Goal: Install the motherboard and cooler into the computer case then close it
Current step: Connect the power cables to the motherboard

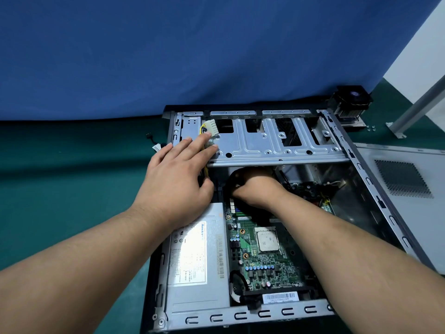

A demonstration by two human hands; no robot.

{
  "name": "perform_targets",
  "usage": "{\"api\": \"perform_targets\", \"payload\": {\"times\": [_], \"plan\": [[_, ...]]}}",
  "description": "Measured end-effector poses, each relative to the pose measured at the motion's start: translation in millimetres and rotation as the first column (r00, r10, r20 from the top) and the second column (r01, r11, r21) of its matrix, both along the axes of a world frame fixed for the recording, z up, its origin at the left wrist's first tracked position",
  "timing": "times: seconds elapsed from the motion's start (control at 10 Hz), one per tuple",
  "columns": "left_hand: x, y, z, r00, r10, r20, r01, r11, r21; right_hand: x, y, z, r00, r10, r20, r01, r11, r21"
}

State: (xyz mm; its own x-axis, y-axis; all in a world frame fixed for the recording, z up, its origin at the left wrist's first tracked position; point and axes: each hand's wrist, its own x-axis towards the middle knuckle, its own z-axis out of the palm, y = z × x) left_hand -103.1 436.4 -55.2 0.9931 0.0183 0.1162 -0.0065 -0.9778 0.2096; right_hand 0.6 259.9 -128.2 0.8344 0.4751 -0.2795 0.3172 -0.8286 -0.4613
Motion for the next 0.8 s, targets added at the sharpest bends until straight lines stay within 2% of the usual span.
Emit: {"api": "perform_targets", "payload": {"times": [0.1,0.6,0.8], "plan": [[0,0,0,1.000,0.001,0.002,-0.001,1.000,0.002,1,0,1,0.998,0.062,0.000,-0.062,0.996,-0.057],[-1,-1,1,1.000,0.000,0.006,0.000,1.000,0.004,-1,8,7,0.999,-0.006,-0.045,0.001,0.995,-0.100],[0,1,0,1.000,-0.005,0.004,0.005,1.000,0.009,1,13,9,0.997,0.018,-0.079,-0.030,0.988,-0.152]]}}
